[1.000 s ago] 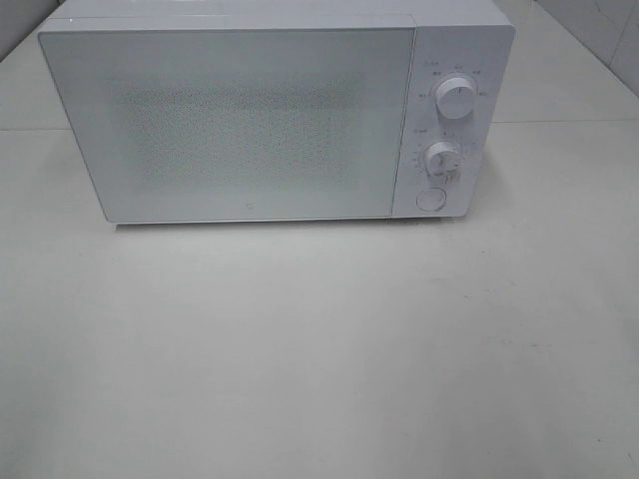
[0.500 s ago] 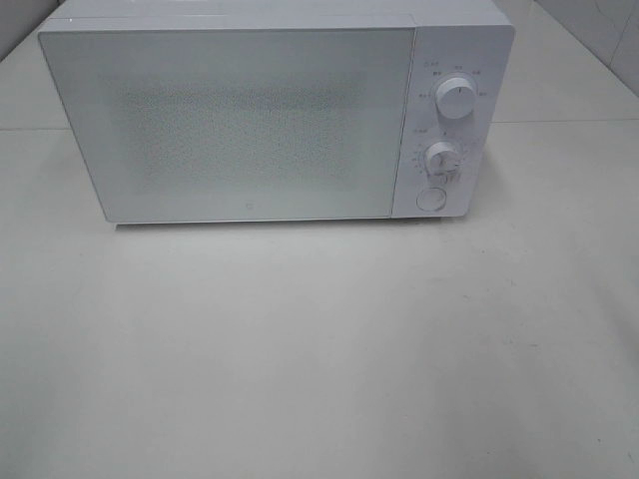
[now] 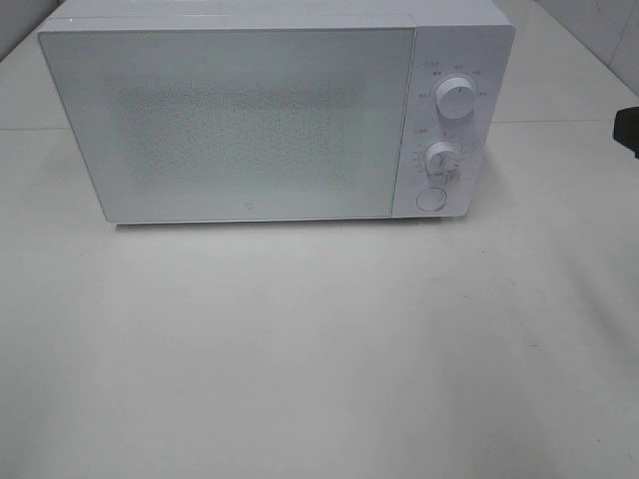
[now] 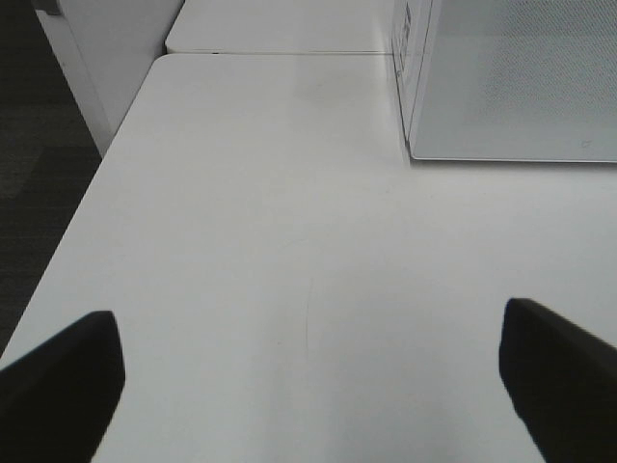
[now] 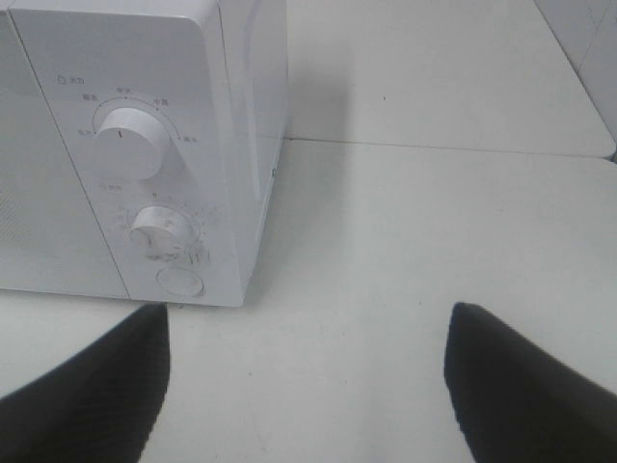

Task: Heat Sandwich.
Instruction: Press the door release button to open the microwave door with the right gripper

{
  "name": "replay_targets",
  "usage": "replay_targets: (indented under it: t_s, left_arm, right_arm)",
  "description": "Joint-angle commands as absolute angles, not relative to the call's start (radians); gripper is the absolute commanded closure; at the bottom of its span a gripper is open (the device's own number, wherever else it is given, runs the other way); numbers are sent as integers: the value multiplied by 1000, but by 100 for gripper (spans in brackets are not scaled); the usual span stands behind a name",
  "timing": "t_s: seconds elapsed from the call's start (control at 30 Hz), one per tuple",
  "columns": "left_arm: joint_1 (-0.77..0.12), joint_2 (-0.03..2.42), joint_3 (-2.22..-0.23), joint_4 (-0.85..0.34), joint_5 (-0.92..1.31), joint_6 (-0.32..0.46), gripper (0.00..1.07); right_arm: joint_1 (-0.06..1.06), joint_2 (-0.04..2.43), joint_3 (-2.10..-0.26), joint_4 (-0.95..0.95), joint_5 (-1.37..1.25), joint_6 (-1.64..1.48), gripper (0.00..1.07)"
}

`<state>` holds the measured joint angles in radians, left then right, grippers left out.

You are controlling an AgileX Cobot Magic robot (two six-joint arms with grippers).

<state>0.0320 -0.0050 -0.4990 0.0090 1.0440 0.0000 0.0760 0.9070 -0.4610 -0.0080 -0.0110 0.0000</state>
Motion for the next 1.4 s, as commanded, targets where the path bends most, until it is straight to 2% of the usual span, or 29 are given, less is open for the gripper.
replay_targets:
  t_s: [0.03, 0.37, 0.77, 1.03, 1.4]
  left_arm:
    - [34, -30, -496, 11, 1035, 0, 7]
    - [34, -30, -496, 11, 1035, 0, 7]
    - [34, -30, -496, 11, 1035, 0, 7]
    - [34, -30, -496, 11, 1035, 0, 7]
    - [34, -30, -496, 11, 1035, 0, 7]
  right_arm:
    - [68, 924, -410, -16, -171, 7, 31]
    - [70, 1030, -239, -13, -561, 6, 31]
    - [77, 1130, -149, 71, -747, -36, 31]
    - [267, 1130, -139, 292, -782, -216, 31]
    - [422, 1246, -127, 465, -940, -319, 31]
